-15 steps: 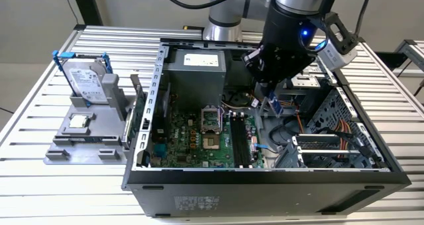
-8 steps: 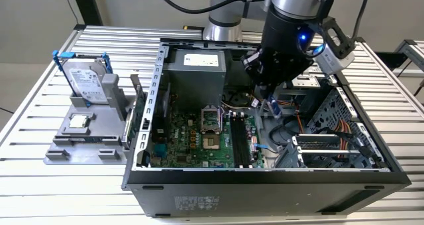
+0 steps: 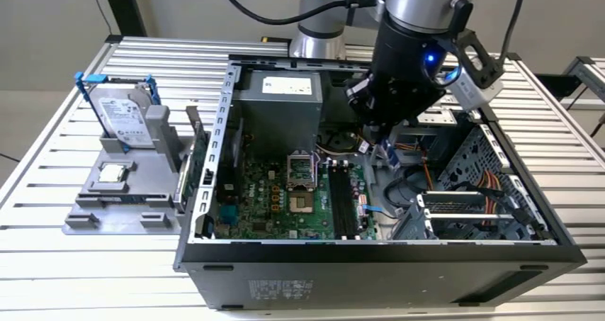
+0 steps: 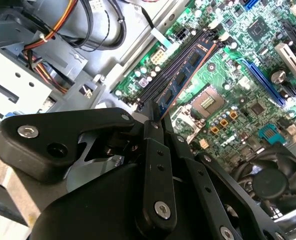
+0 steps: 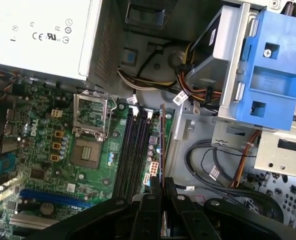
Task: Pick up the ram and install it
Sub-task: 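Insert the ram into the slot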
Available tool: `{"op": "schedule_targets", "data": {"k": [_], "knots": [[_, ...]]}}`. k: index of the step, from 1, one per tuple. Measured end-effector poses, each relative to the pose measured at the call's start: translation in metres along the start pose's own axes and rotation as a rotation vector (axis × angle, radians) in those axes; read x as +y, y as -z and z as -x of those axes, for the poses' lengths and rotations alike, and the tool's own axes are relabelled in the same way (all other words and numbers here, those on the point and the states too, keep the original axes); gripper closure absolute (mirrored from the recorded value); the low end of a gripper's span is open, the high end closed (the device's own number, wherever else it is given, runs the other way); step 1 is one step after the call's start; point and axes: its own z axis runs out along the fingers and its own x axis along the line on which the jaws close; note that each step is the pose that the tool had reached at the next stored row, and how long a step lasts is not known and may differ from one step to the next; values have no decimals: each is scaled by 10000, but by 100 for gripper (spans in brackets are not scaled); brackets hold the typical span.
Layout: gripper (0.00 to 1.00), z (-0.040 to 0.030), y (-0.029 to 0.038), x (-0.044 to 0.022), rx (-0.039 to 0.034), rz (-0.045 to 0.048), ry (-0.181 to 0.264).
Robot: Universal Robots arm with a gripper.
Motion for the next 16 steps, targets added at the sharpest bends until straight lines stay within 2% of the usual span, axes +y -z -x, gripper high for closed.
{"op": "schedule_targets", "data": {"k": [7, 12, 16], "knots": [[100, -1, -47, 0, 7, -38, 0], [100, -2, -70, 0, 48, -144, 3], [100, -2, -97, 0, 48, -148, 3]]}}
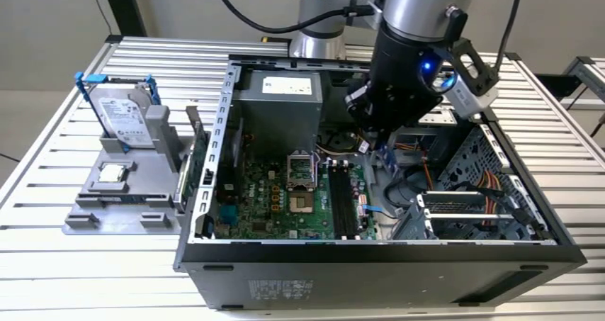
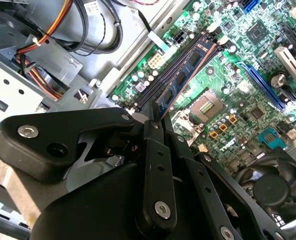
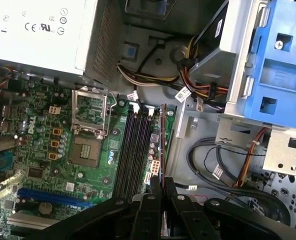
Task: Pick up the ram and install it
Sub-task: 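Insert the ram into the slot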
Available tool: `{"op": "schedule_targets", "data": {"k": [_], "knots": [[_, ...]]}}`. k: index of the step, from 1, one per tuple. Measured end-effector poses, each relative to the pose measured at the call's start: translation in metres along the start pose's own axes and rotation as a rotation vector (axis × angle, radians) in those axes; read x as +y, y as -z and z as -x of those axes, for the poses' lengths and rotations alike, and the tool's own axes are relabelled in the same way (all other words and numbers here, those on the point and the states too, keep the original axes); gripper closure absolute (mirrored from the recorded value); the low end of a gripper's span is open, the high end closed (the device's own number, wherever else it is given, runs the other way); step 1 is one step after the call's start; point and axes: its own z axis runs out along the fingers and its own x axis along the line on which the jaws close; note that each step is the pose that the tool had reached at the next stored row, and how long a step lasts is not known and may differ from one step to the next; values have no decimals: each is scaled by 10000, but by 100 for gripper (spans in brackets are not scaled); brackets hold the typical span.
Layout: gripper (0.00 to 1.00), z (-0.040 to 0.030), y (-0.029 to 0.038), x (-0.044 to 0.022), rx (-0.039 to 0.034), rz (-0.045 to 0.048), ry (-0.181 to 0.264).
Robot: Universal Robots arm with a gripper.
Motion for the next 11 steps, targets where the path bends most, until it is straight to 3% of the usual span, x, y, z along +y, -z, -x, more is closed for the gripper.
{"op": "schedule_targets", "data": {"k": [11], "knots": [[100, -1, -76, 4, 0, 0, 0]]}}
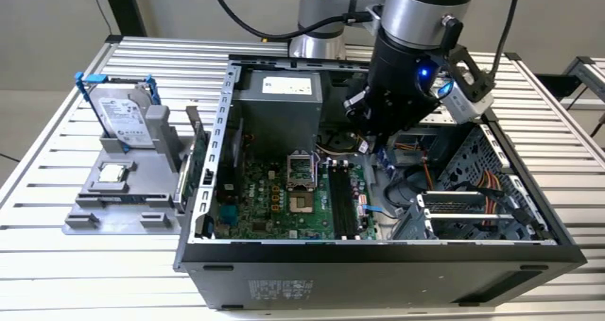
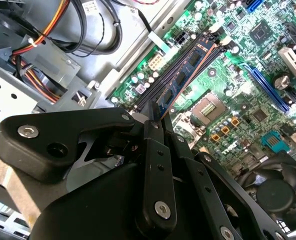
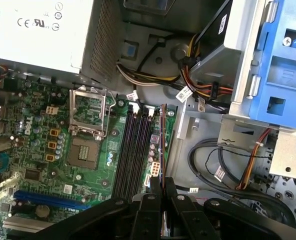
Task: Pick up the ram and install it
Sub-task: 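Insert the ram into the slot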
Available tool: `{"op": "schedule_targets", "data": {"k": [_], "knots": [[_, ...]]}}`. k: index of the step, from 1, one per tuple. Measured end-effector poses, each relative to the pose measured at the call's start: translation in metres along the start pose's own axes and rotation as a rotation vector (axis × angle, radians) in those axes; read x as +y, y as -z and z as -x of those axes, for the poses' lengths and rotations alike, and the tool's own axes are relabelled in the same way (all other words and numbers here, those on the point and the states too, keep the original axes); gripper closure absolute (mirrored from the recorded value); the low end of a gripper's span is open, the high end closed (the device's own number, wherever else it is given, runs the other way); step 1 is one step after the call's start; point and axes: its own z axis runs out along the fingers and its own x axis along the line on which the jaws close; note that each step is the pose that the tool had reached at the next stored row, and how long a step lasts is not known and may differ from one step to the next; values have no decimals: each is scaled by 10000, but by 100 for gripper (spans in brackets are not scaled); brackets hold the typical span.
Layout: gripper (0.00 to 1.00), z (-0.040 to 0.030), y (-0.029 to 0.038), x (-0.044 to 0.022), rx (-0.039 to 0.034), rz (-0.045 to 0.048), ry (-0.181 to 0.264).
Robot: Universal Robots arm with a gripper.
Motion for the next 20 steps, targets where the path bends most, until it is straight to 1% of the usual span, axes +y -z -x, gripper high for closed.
{"op": "schedule_targets", "data": {"k": [20], "knots": [[100, -3, -157, 4, 1, -3, 0]]}}
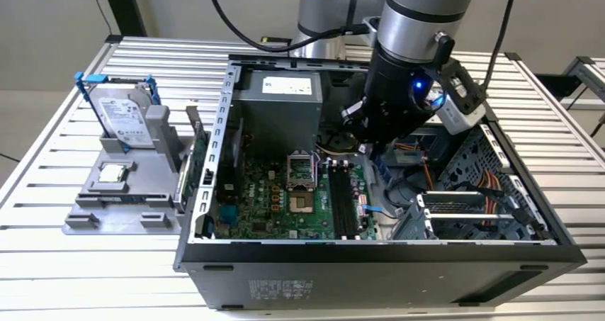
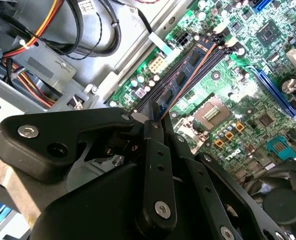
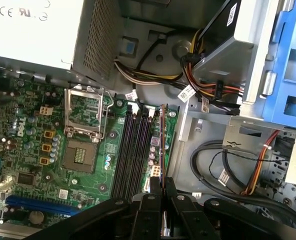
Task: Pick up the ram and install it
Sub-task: 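Insert the ram into the slot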
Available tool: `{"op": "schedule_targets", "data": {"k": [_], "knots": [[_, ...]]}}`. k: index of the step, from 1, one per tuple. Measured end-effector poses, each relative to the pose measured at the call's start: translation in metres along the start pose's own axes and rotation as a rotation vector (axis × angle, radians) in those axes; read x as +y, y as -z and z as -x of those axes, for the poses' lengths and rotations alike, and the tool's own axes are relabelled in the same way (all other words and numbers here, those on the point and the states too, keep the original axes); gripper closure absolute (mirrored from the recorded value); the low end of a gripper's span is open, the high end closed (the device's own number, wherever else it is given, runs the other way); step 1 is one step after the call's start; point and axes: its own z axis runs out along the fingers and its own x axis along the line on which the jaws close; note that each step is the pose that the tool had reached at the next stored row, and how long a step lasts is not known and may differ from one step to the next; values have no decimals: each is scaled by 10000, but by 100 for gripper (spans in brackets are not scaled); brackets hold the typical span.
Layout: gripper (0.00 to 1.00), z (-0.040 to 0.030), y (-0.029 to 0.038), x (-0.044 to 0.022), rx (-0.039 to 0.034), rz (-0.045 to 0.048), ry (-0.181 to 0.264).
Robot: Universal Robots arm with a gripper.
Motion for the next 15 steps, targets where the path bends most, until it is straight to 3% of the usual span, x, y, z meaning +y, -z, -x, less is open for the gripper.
{"op": "schedule_targets", "data": {"k": [15], "knots": [[100, -2, -116, 3, 1, -6, 0]]}}
